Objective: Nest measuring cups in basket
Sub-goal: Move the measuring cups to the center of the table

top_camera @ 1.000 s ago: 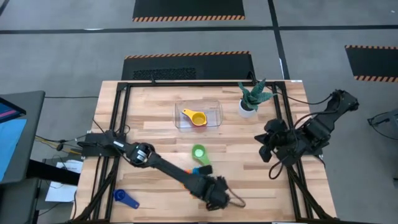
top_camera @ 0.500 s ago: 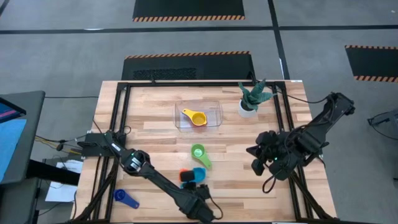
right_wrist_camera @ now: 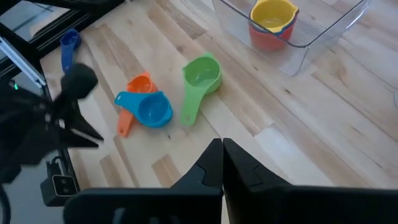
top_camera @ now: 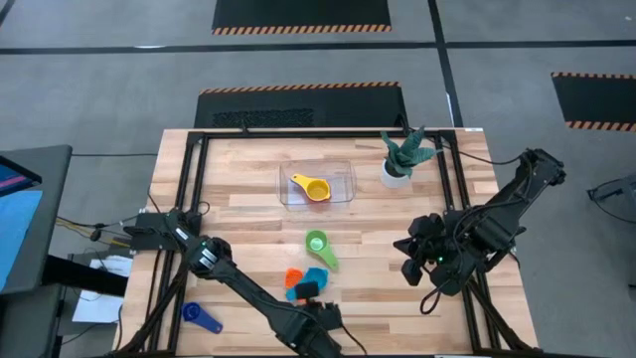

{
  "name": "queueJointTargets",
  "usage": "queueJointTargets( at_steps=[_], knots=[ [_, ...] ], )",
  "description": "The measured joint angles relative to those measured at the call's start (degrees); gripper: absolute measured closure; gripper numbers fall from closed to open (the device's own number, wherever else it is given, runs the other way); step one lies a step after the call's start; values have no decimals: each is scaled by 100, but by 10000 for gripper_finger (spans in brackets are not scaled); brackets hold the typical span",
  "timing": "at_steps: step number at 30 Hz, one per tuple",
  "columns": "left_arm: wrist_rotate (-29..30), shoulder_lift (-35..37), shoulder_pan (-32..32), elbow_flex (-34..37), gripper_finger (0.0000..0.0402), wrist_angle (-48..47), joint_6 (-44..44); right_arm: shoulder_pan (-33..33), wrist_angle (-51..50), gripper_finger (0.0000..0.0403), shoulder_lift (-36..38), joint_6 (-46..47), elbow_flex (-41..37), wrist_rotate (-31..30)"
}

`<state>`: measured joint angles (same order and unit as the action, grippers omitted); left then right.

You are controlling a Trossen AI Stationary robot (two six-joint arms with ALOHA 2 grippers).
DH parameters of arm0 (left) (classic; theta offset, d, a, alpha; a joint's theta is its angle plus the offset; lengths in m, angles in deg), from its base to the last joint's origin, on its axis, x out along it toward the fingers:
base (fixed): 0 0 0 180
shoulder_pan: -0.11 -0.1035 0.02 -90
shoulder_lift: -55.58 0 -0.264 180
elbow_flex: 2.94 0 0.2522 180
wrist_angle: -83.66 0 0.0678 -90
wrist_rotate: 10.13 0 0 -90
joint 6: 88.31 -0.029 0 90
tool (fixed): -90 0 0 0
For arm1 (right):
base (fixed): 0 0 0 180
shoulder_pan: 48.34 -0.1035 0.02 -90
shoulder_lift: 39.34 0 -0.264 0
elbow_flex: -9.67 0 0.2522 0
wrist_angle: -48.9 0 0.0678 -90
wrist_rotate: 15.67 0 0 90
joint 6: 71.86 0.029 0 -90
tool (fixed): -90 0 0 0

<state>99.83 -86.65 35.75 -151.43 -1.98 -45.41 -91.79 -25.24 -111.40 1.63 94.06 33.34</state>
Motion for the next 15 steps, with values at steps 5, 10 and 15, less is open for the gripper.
queueJointTargets(
  at_steps=[5, 10, 15],
  knots=[
    [293, -137, -112, 62, 397, 77, -175, -6, 20, 390, 0, 2, 0, 1],
    [382, -147, -295, 369, 395, 69, -302, -6, 20, 385, 0, 2, 0, 0],
    [-28, -145, -339, 649, 400, 62, -433, -4, 4, 387, 2, 2, 0, 0]
  ],
)
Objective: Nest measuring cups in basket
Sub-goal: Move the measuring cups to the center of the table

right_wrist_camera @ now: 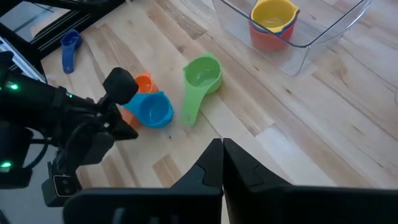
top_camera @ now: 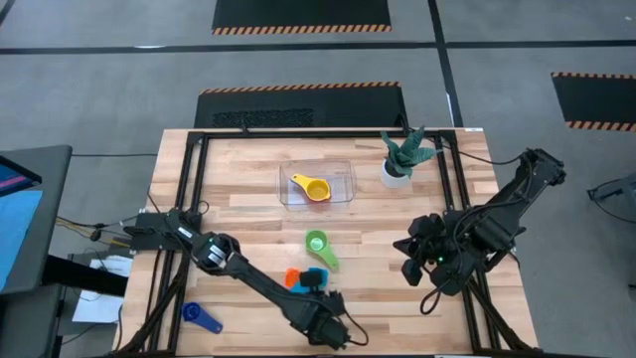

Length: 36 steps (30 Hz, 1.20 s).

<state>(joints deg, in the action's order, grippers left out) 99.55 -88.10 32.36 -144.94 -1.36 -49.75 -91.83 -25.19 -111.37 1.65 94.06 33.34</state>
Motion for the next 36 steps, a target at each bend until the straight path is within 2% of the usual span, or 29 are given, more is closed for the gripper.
queueJointTargets(
  at_steps=[2, 9, 19, 23, 27, 31, 34, 36],
  knots=[
    [-214, 2, 21, 31, 401, -161, 25, -2, 0, 388, 0, 0, 0, 2],
    [-410, 2, 231, 46, 401, -1910, 343, 0, -2, 384, 2, 0, 0, 0],
    [-812, 243, 675, 87, 401, -1872, 777, -67, -17, 386, 2, 4, 0, 17],
    [-630, 692, 853, 87, 401, -1873, 822, -206, -26, 384, 2, 17, 0, 28],
    [14, 1367, 1011, 200, 401, -1858, 539, -361, -29, 388, 2, 17, 0, 26],
    [543, 2238, 1064, 971, 401, -1864, 262, -498, -89, 388, 2, 106, 0, 1],
    [681, 3017, 1026, 1975, 401, -1650, 517, -594, -200, 384, 2, 309, 0, -157],
    [766, 3589, 991, 2791, 401, -1069, 621, -647, -308, 384, 2, 434, 0, -281]
  ],
)
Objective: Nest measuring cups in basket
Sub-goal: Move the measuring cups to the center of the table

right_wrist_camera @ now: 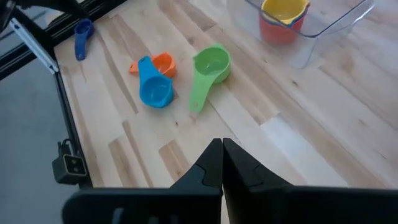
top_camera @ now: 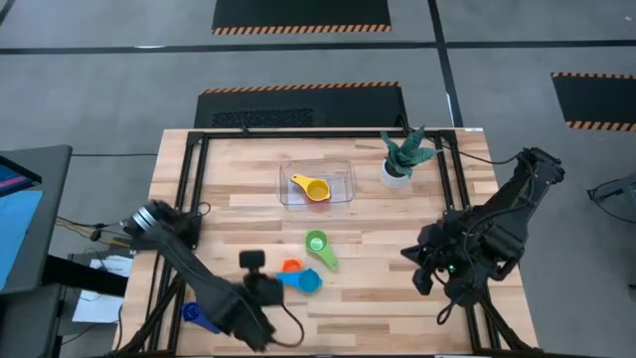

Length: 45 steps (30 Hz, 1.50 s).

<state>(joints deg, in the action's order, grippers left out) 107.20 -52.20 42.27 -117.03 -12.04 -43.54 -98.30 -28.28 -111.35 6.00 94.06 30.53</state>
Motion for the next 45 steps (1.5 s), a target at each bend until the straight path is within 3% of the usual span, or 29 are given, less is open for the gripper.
queueJointTargets(
  at_steps=[9, 18, 23, 34, 42, 45],
  knots=[
    [91, 2659, -316, 3412, 401, 3740, -190, 237, -107, 388, 0, 18, 0, -135],
    [314, 4631, -696, 5203, 401, 6079, -959, 668, -109, 380, 0, -28, 0, -133],
    [141, 4901, -996, 5668, 401, 7144, -1554, 895, -103, 379, -39, -255, 0, -133],
    [-1512, 4895, -2017, 5849, 401, 10095, -3103, 1466, -83, 389, -37, -1262, 0, -150],
    [-1669, 4891, -2631, 5847, 401, 9908, -3168, 1861, -99, 398, -70, -2249, 0, -415],
    [-1428, 4891, -2847, 5846, 401, 9474, -2879, 2047, -86, 398, -70, -2432, 0, -404]
  ],
)
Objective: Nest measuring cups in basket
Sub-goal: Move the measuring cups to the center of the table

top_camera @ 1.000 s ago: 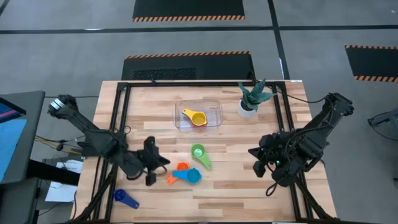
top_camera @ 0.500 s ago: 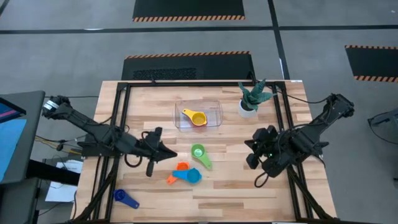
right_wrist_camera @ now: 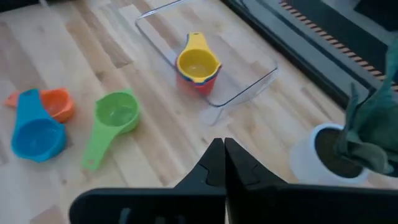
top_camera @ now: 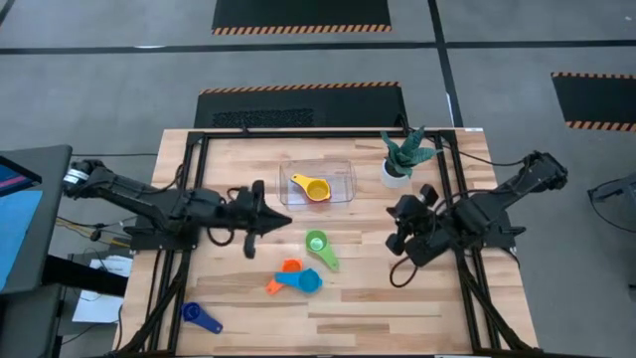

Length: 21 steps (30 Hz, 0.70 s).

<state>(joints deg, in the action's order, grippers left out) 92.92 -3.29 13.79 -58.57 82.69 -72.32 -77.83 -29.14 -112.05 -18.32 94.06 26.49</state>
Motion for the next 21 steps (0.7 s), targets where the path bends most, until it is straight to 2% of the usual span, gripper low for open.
queueJointTargets(
  at_steps=[4, 7, 12, 17, 21],
  knots=[
    [638, -243, -319, 3, 401, -1044, 1101, 297, 44, 385, -79, -305, -100, 125],
    [705, -629, -452, -15, 401, -1123, 1404, 515, 57, 376, -71, -419, -202, 473],
    [-29, -1616, -440, -511, 401, -1379, 1115, 819, 420, 390, -78, -406, -560, 1142],
    [-1027, -2482, -209, -1199, 401, -2748, 865, 951, 506, 392, -139, -123, -628, 1275],
    [-1282, -2745, 84, -1349, 401, -3263, 1055, 1034, 495, 386, -219, -109, -627, 1271]
  ],
)
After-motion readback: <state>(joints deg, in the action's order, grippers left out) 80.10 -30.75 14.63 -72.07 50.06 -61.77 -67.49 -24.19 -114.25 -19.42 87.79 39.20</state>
